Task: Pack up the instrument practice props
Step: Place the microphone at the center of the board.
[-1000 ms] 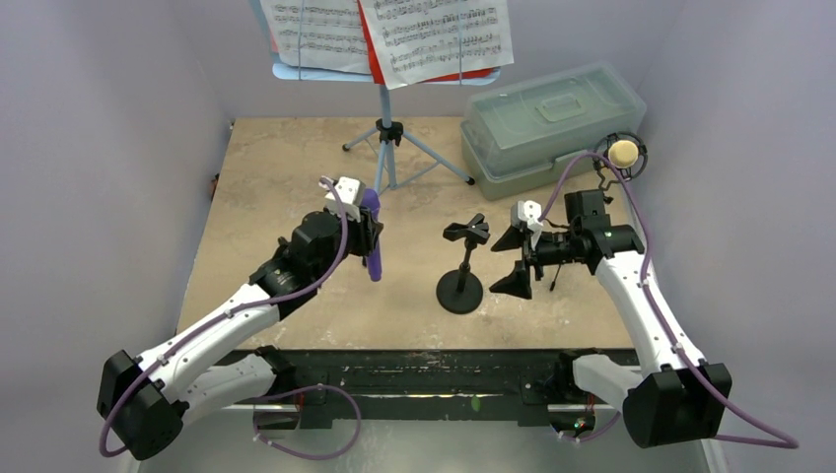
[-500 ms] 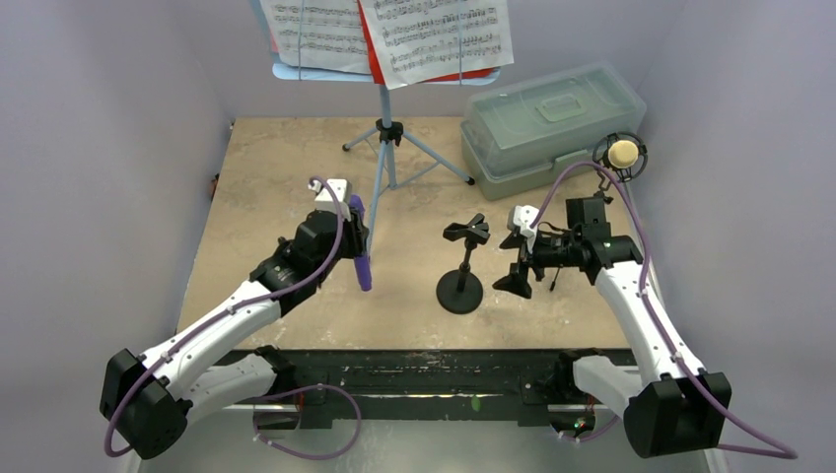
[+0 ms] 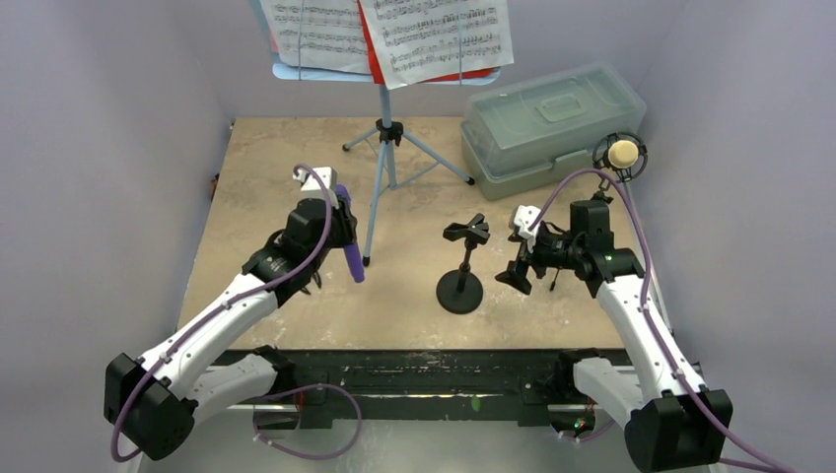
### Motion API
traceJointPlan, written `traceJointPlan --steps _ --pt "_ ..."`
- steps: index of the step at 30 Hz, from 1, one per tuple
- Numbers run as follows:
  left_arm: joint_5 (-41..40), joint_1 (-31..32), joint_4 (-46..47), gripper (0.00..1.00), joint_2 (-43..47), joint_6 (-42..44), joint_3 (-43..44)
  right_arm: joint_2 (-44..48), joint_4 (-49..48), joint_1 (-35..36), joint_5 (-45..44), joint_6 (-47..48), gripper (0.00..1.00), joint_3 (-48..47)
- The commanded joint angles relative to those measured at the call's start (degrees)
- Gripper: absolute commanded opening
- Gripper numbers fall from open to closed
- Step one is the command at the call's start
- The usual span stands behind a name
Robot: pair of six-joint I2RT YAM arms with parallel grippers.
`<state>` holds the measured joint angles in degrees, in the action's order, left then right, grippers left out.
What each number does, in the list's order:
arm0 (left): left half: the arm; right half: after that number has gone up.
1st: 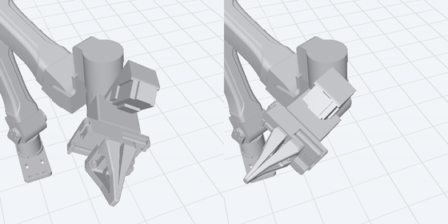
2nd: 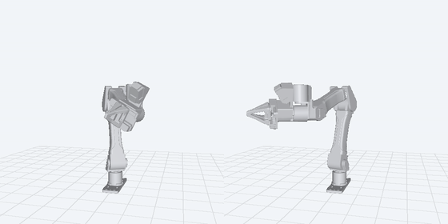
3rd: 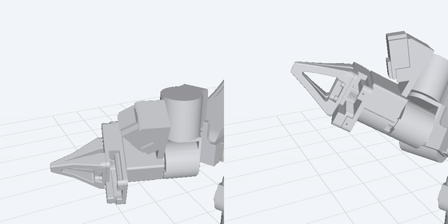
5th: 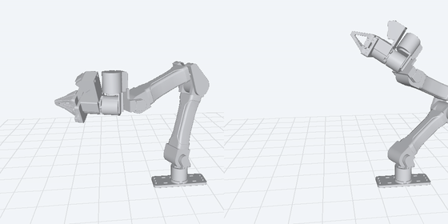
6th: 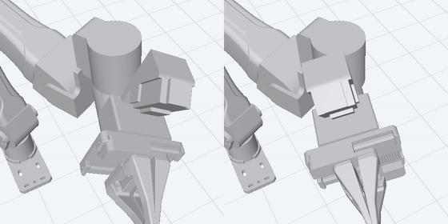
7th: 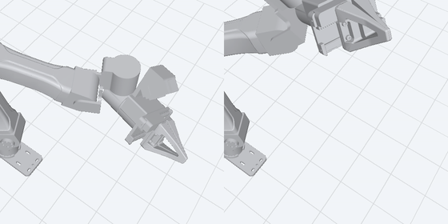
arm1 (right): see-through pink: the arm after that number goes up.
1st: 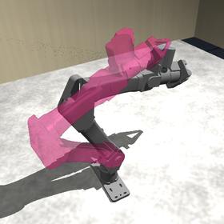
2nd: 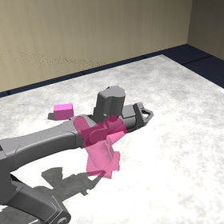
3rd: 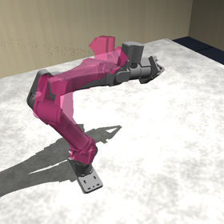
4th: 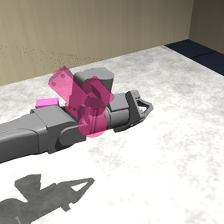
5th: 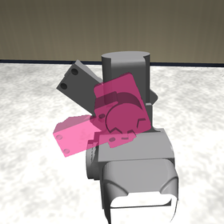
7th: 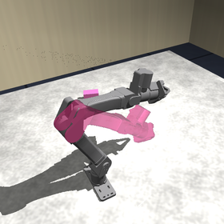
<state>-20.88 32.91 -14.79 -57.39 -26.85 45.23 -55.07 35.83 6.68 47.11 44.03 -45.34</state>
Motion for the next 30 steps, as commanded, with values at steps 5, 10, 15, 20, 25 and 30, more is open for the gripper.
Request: traceJointPlan --steps 5,10,15,20,25,30 --pt "3.97 -6.96 1.86 0.00 -4.58 0.31 5.73 1.24 -5.13 -0.36 -3.28 -1.54 0.99 1.77" --pt "5.11 -11.50 1.61 0.00 -8.55 -1.56 8.63 0.67 -5.60 -1.52 -3.89 -1.40 0.99 2.23" --pt "5.20 -15.43 1.62 0.00 -12.44 -4.26 11.21 1.24 -6.10 -2.67 -3.69 -1.66 0.99 2.69" --pt "5.91 -19.89 0.47 0.00 -18.30 -5.81 13.83 1.92 -6.49 -2.67 -3.78 -1.67 0.99 2.80" --pt "5.20 -24.86 2.12 0.00 -26.47 -9.18 16.96 2.42 -6.57 -2.66 -3.67 -1.67 0.99 2.63" --pt "8.53 -28.56 2.71 0.00 -38.66 -11.50 25.68 2.57 -6.39 -2.72 -4.05 -1.75 0.99 2.36"
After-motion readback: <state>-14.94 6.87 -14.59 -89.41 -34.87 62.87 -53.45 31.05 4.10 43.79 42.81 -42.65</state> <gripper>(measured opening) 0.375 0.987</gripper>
